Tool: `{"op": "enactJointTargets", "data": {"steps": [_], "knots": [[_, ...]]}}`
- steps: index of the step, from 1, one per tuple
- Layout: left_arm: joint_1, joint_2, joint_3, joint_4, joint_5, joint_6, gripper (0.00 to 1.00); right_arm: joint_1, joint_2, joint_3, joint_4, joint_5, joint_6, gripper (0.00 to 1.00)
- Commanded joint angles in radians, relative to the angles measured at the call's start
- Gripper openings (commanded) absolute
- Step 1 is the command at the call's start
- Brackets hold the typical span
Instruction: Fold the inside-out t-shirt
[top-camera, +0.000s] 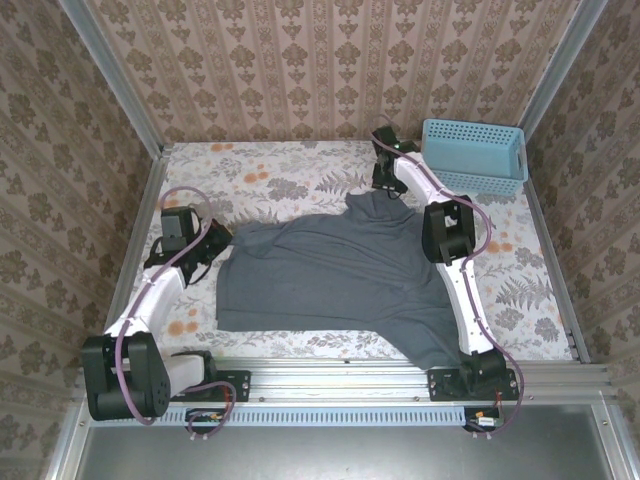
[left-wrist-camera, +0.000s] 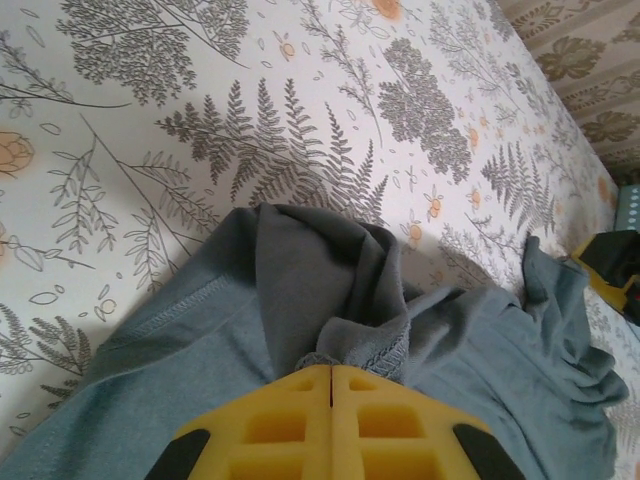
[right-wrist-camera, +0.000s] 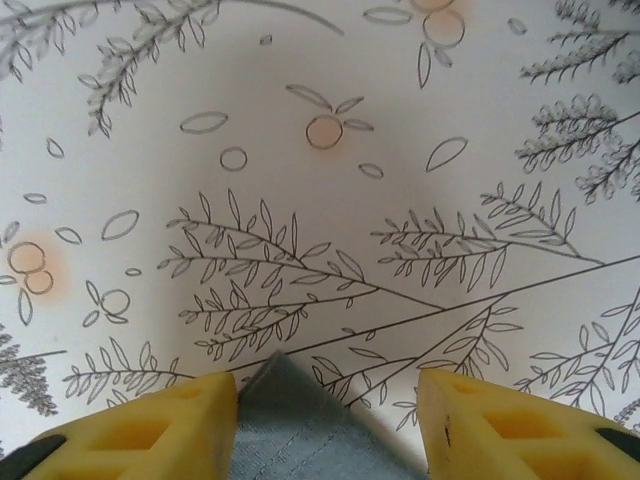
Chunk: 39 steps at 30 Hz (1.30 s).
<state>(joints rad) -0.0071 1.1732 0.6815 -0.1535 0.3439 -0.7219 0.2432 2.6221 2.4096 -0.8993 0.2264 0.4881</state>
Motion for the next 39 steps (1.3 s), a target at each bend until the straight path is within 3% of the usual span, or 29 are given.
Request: {"op": "enactJointTargets", "data": {"steps": [1,10,22,30,39], "knots": [[0.018,-0.015,-0.005,0.065,0.062,0.009,0.0,0.005,0.037,0.02,-0.084,-0.016,-0.017,0.46],[0.044,0.021,0.041,0.158,0.133,-0.029,0.0,0.001,-0.069,-0.051,-0.041,0.011,-0.034,0.0],[0.133,0.105,0.126,0.19,0.139,-0.141,0.0,-0.065,-0.452,-0.316,0.256,0.002,-0.056,0.0],[0.215,0.298,0.246,0.33,0.156,-0.312,0.0,-0.129,-0.522,-0.295,0.331,-0.081,-0.055,0.0],[0.216,0.526,0.475,0.218,0.152,-0.286,0.0,-0.163,-0.496,-0.168,0.359,-0.153,-0.066,0.0]]}}
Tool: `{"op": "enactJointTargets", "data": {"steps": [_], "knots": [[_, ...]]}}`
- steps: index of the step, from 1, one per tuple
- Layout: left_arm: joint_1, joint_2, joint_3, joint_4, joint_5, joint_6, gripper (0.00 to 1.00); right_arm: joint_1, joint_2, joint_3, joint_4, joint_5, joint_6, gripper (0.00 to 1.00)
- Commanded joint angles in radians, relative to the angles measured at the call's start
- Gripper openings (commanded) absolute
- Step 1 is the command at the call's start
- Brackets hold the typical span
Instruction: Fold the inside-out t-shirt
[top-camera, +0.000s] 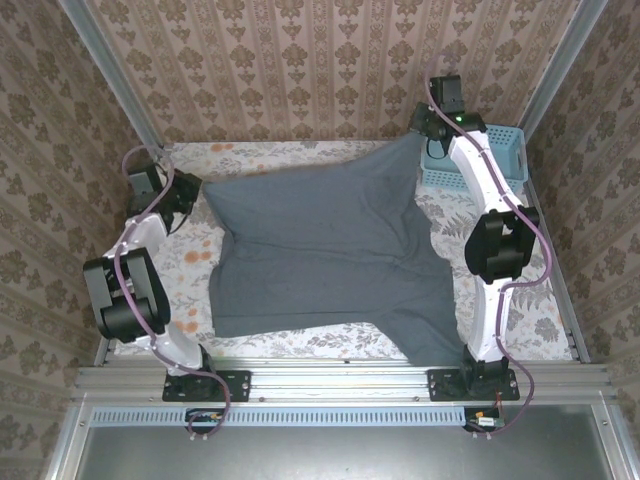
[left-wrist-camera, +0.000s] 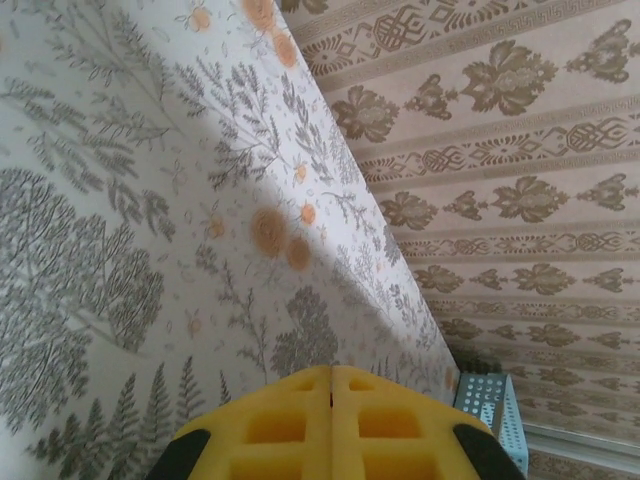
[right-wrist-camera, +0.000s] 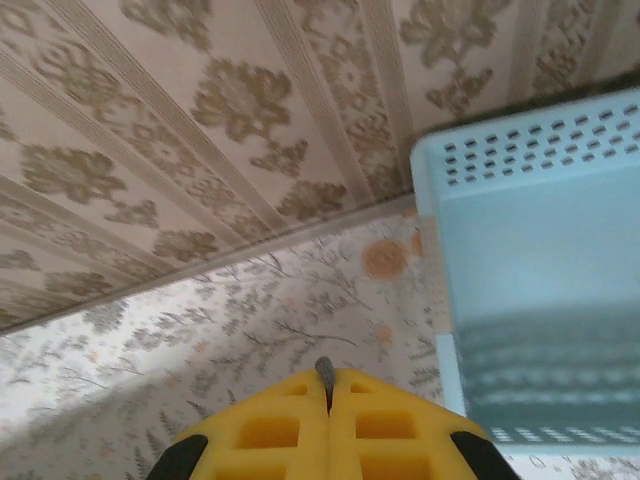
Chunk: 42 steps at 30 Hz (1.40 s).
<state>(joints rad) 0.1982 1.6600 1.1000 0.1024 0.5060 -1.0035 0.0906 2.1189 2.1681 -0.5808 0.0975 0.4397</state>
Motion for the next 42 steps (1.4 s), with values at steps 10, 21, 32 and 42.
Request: {"op": "enactJointTargets", "data": {"steps": [10,21,32,42], "knots": [[-0.019,0.285,0.327,-0.454,-0.091,0.214,0.02,-0.015,-0.014,0.093,0.032,-0.124,-0.047,0.0],[-0.126,0.156,0.233,-0.659,-0.442,0.411,0.45,0.034,-0.338,-0.459,0.254,-0.192,-0.075,0.0],[-0.253,0.243,0.361,-0.691,-0.463,0.557,0.59,0.034,-0.476,-0.708,0.303,-0.131,-0.062,0.0],[-0.256,0.413,0.552,-0.777,-0.527,0.617,0.51,0.032,-0.467,-0.709,0.305,-0.125,-0.065,0.0]]}}
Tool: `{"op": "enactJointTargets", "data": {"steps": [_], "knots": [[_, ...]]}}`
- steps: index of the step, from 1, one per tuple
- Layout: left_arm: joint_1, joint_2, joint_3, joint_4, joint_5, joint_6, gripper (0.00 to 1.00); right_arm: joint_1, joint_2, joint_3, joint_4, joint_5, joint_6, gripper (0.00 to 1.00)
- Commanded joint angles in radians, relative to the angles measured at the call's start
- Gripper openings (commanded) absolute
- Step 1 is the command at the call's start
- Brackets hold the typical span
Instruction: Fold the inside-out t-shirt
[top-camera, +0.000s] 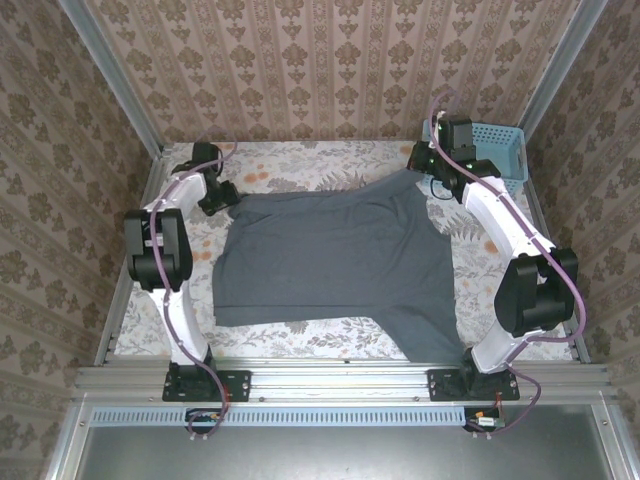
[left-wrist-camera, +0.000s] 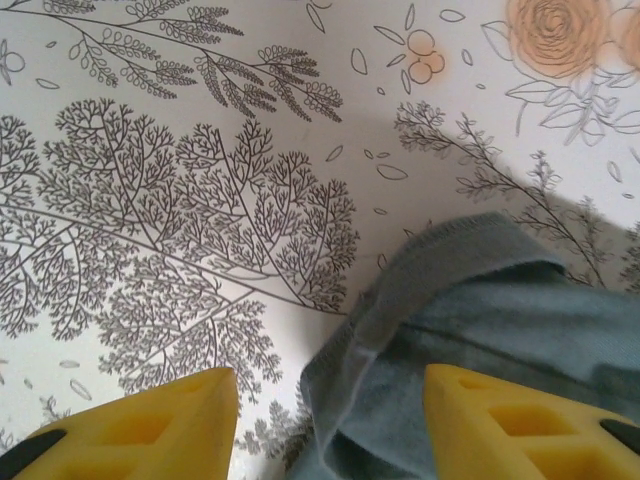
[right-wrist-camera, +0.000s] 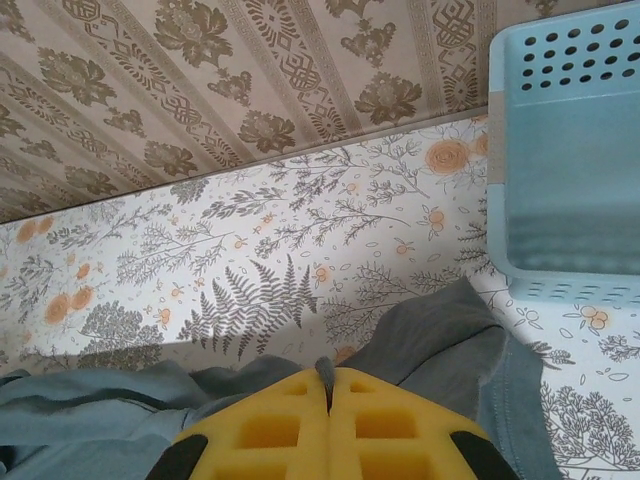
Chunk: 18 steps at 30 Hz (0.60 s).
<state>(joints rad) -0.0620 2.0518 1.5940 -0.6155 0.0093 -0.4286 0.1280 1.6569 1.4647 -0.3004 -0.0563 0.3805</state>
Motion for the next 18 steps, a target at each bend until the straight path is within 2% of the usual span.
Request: {"op": "enactJointTargets", "data": {"steps": [1,7,13,16,18], "knots": [[0.004,0.033,0.069,-0.063,-0.027,0.041,0.5,-0.005,-0.005,-0.006,0.025,0.029,-0.006,0.0],[0.004,0.072,0.099,-0.07,-0.009,0.025,0.44,-0.006,-0.001,-0.004,0.026,0.036,-0.005,0.0],[0.008,0.123,0.159,-0.09,0.009,0.025,0.3,-0.007,0.0,0.0,0.021,0.04,-0.007,0.0],[0.008,0.153,0.195,-0.12,0.02,0.026,0.3,-0.008,-0.005,0.0,0.018,0.05,-0.006,0.0],[0.006,0.153,0.191,-0.116,0.028,0.026,0.34,-0.01,-0.006,0.0,0.018,0.049,-0.004,0.0]]}}
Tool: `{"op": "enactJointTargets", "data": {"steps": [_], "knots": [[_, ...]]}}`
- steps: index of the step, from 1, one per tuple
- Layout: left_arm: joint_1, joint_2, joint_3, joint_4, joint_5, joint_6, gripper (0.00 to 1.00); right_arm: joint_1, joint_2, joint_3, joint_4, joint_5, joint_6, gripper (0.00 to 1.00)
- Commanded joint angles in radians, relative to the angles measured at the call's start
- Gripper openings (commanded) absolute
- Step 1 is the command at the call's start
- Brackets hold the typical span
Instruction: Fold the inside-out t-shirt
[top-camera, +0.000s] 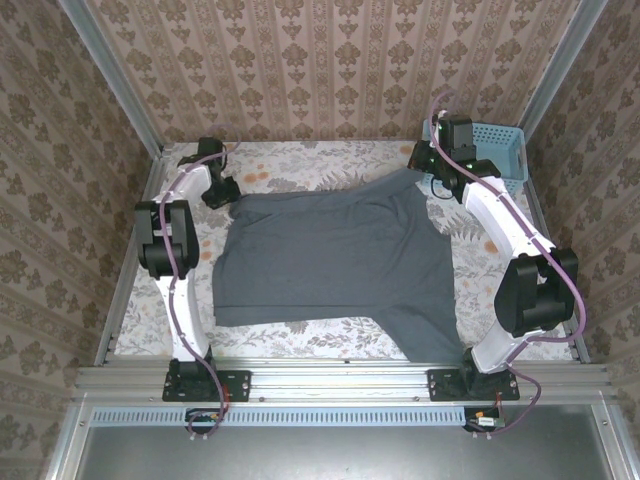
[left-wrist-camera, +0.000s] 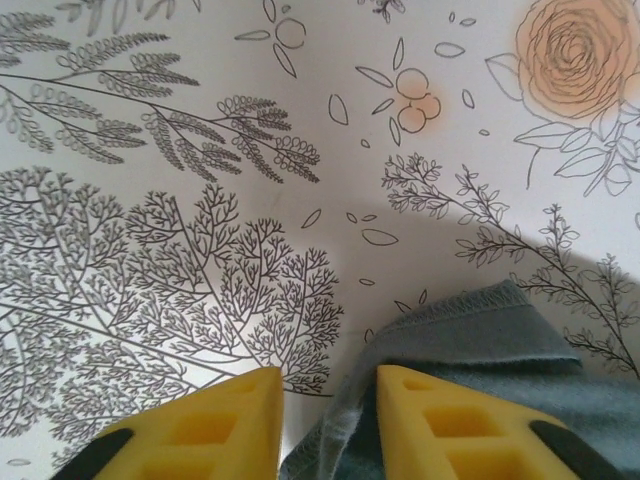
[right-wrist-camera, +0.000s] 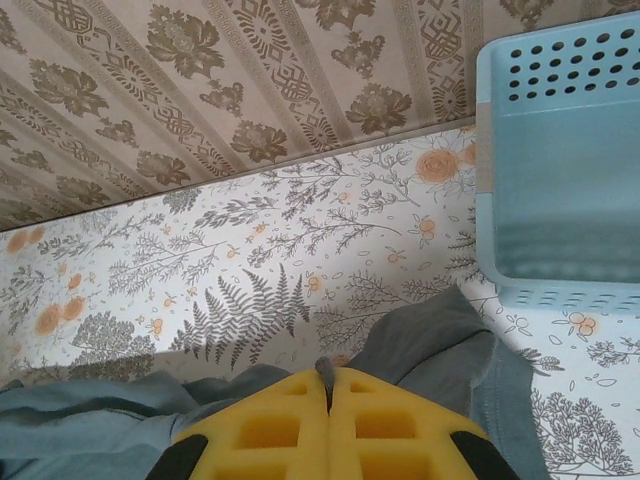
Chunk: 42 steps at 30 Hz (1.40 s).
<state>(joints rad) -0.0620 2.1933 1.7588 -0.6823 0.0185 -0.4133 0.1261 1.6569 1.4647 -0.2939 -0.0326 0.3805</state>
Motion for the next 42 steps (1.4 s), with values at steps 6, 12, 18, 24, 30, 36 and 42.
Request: {"op": "enactJointTargets", "data": {"steps": [6,12,18,24,30,36,42], "knots": [[-0.004,-0.003,0.007,-0.045,0.033,0.021,0.39,-0.009,-0.005,0.006,0.006,0.025,0.0,0.0],[0.003,0.011,0.021,-0.051,0.03,0.012,0.2,-0.012,-0.003,0.011,-0.003,0.039,0.0,0.0],[0.042,-0.079,-0.012,0.011,0.157,-0.035,0.0,-0.043,-0.002,0.039,-0.004,0.049,0.009,0.0],[0.159,-0.277,-0.228,0.412,0.557,-0.237,0.0,-0.072,0.031,0.142,-0.015,0.061,-0.01,0.0],[0.227,-0.411,-0.409,0.714,0.731,-0.414,0.0,-0.113,0.041,0.19,-0.03,0.068,0.012,0.0],[0.267,-0.493,-0.519,0.835,0.75,-0.51,0.0,-0.133,0.025,0.167,-0.032,0.071,0.02,0.0],[0.3,-0.524,-0.608,1.047,0.806,-0.635,0.0,-0.151,-0.001,0.149,-0.018,0.05,0.035,0.0]]}}
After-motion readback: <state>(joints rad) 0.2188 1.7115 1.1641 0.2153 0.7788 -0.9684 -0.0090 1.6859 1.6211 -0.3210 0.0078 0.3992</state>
